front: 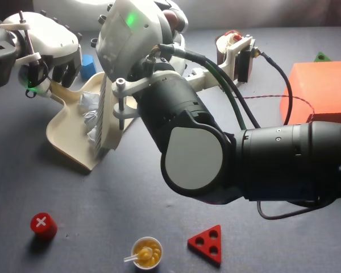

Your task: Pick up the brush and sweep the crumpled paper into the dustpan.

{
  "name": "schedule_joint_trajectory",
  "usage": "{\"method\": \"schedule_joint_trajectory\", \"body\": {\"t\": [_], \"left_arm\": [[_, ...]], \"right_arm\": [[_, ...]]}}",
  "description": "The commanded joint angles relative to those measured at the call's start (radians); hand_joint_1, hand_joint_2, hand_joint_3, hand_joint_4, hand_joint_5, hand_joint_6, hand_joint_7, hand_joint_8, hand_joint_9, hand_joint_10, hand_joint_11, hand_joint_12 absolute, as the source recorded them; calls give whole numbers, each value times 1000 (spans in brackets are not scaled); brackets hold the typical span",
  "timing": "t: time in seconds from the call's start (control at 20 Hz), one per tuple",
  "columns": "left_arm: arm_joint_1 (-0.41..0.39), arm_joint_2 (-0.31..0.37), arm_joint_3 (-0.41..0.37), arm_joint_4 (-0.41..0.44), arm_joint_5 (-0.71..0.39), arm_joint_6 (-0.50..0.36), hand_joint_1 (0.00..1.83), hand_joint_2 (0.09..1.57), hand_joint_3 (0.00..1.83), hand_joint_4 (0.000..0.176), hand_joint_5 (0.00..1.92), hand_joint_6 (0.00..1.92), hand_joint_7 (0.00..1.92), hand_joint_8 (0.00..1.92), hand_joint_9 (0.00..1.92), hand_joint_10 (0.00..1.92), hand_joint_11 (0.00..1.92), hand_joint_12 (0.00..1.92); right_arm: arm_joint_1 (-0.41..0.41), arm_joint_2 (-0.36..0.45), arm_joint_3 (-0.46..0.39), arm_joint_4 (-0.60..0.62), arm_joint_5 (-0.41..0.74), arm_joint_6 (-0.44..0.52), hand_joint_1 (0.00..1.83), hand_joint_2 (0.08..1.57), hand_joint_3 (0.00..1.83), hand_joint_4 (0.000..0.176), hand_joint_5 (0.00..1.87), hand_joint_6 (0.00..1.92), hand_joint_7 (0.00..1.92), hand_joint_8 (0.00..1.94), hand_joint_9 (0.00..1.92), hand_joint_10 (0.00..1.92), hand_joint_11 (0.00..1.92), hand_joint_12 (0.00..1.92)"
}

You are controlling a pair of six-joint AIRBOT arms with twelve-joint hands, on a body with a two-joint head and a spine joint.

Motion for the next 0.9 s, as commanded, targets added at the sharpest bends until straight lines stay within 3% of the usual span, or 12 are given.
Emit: {"method": "schedule_joint_trajectory", "body": {"t": [0.0,0.25,0.6,0.85], "left_arm": [[-10,10,0,3,-89,10,1386,1071,0,0,1019,927,1138,541,975,1135,822,819],[-10,8,-2,3,-89,13,1387,1068,0,0,1016,925,1160,505,991,1112,841,783],[-9,8,-2,3,-89,19,1389,1061,0,0,1037,889,1182,472,995,1101,849,793],[-9,8,-3,3,-89,23,1389,1062,0,0,1022,908,1181,472,1004,1091,849,792]], "right_arm": [[14,2,0,-111,-67,-9,1578,1223,0,176,953,1921,1130,1941,1283,1921,1323,1921],[14,-4,5,-131,-83,19,1572,1217,1,176,967,1921,1130,1941,1292,1921,1466,1921],[19,8,10,-167,-107,38,1571,1211,0,176,976,1921,1146,1941,1293,1921,1465,1921],[40,90,-33,-176,-108,38,1590,1212,0,176,969,1921,1126,1941,1272,1921,1441,1921]]}}
